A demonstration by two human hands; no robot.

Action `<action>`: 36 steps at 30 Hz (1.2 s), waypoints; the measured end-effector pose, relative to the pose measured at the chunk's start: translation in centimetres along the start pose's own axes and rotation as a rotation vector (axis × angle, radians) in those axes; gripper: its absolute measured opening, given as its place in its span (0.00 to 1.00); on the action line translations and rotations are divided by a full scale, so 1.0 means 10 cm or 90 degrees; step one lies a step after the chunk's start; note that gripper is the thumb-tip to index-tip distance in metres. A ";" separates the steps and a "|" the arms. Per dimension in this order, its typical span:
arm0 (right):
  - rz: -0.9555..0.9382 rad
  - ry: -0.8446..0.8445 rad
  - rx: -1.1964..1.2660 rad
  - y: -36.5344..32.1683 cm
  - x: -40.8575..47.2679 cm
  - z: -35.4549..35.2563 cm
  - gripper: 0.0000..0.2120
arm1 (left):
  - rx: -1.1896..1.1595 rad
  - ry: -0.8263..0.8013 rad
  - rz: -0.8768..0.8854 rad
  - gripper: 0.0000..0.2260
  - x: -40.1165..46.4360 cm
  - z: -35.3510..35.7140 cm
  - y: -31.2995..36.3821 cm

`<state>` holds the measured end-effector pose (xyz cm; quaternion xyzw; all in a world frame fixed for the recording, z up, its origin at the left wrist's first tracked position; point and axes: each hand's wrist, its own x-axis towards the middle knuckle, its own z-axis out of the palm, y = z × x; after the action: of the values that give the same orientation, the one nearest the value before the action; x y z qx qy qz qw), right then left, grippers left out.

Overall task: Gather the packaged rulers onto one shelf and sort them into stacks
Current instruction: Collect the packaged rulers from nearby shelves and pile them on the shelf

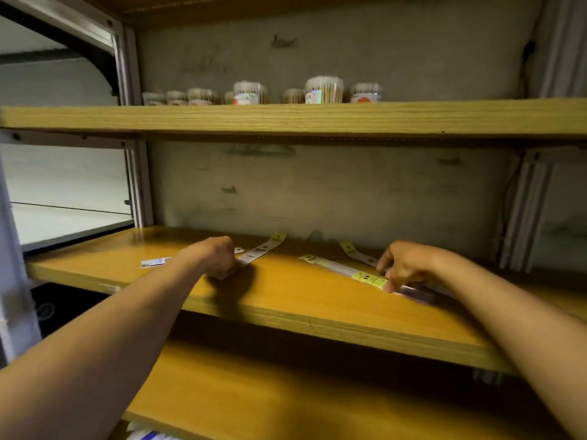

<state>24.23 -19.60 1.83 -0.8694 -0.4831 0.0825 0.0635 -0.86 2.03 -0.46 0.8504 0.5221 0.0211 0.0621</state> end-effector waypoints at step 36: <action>0.170 0.555 0.431 2.16 -3.45 -0.09 0.06 | -0.497 -0.383 0.839 0.13 -2.77 0.33 3.61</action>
<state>24.42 -60.35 1.40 -0.8077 -0.2449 -0.1263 0.5213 18.83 -39.05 1.70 0.8690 -0.1683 0.0043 0.4652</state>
